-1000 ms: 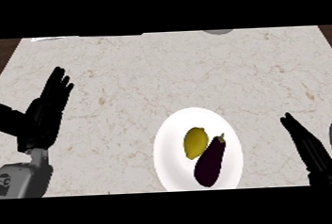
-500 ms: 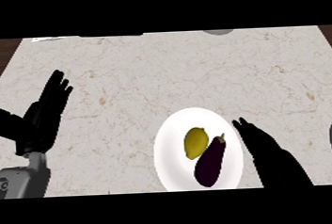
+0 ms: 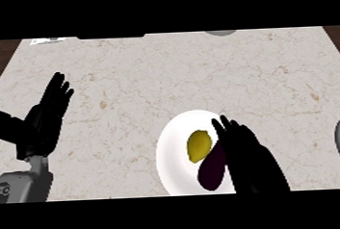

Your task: Pick the lemon from the plate and place it in the pan

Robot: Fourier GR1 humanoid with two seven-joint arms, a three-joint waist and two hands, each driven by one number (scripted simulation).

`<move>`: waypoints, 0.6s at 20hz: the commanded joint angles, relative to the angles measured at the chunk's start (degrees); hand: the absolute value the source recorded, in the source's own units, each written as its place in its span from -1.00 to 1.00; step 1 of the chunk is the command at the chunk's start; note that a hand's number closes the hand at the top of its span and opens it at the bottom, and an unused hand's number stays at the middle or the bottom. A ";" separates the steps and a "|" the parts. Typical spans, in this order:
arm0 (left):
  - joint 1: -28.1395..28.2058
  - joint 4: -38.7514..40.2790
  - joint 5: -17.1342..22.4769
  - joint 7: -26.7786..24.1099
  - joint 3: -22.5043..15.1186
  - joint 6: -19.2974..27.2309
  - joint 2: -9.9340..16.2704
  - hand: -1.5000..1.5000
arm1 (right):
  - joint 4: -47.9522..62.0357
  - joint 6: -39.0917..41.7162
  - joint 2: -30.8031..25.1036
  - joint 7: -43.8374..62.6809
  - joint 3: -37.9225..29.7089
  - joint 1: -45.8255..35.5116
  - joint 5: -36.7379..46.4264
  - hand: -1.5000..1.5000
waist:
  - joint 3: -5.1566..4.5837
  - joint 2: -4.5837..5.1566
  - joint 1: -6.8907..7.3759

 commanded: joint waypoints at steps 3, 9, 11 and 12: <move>-1.04 -1.88 1.22 2.89 2.58 -1.52 1.42 0.00 | 0.97 6.40 5.35 8.64 1.62 -3.41 4.33 -1.00 | 0.04 -0.01 -0.27; 0.50 0.44 -0.47 -0.14 1.54 -2.99 -0.67 0.00 | 11.32 0.01 8.86 9.39 4.03 -9.25 5.01 -1.00 | 0.04 0.04 0.02; 0.82 -2.98 -0.93 2.76 1.00 -1.00 -1.13 0.00 | 12.60 2.58 8.89 7.92 1.16 -7.52 5.38 -1.00 | 0.06 -0.02 -0.01; -0.26 -2.10 -0.99 1.43 2.64 -1.31 -0.01 0.00 | 12.39 4.00 8.91 10.09 0.51 -8.82 3.47 -1.00 | 0.04 0.01 -0.02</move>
